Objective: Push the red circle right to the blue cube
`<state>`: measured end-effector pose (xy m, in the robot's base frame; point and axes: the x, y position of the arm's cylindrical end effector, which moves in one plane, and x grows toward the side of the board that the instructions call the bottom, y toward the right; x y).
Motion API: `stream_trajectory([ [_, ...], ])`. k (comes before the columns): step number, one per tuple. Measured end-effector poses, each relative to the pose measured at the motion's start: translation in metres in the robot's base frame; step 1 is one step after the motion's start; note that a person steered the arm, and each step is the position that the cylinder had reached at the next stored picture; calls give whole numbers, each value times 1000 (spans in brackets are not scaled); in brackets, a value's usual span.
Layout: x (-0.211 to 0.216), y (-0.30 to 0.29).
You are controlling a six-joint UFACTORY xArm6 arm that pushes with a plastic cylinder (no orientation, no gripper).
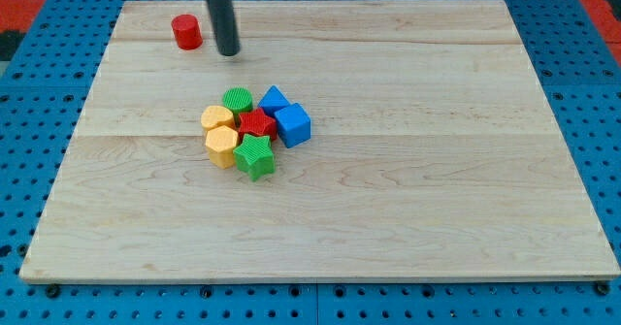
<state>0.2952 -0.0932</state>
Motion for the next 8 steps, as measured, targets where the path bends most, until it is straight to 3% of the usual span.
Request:
stream_trajectory([
  [1, 0, 13],
  [3, 27, -129],
  [4, -49, -169],
  [5, -71, -129],
  [6, -19, -61],
  [7, -8, -72],
  [8, -7, -33],
])
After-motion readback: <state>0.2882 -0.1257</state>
